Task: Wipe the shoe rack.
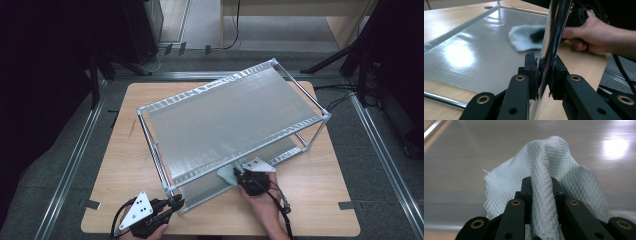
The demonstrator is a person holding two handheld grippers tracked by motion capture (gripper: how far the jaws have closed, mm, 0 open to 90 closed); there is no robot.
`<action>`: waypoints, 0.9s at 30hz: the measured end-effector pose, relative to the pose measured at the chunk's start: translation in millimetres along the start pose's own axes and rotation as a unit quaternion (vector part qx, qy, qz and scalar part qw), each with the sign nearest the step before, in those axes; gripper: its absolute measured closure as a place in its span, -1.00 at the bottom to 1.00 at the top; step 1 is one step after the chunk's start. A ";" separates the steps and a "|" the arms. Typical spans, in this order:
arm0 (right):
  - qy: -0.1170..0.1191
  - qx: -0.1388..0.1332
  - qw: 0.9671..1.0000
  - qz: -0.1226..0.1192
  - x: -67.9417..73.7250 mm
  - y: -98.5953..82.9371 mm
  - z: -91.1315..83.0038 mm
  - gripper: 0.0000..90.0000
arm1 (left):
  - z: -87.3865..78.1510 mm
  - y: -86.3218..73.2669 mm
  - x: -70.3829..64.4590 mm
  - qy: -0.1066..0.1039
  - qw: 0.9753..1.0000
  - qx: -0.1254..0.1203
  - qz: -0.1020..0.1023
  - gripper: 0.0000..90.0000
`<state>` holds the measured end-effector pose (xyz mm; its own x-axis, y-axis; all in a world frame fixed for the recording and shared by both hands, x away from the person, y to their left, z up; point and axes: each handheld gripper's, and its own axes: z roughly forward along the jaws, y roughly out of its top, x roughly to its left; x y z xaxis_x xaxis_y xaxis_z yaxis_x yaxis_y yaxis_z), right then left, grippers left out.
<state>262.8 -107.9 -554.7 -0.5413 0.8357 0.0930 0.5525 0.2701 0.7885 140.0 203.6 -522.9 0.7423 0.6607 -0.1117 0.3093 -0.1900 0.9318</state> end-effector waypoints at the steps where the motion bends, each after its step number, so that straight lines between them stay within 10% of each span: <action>1: 0.007 0.001 1.000 -0.009 9.8 -0.2 1.7 0.74 | 1.0 0.1 -0.9 -0.002 1.000 -0.001 -0.001 0.77; 8: 0.072 0.007 0.996 -0.057 71.3 -2.8 11.3 0.75 | 6.6 0.6 -7.8 -0.015 1.000 -0.002 0.002 0.77; 13: 0.090 0.008 0.992 -0.087 88.5 -5.1 11.9 0.76 | 5.4 0.5 -7.3 -0.015 1.000 -0.001 0.006 0.77; 17: 0.097 0.013 0.994 -0.055 71.1 -2.1 11.6 0.78 | 3.7 0.4 -6.6 -0.013 1.000 0.001 0.012 0.77; 27: 0.001 0.006 1.000 0.000 -13.5 2.8 -0.3 0.77 | -5.7 -1.6 9.0 0.005 1.000 -0.002 -0.007 0.76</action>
<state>271.5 -118.6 -553.6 -0.5422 0.8349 0.0943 0.5603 0.2757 0.7810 142.9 214.0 -523.4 0.7320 0.6704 -0.1216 0.3169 -0.1770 0.9318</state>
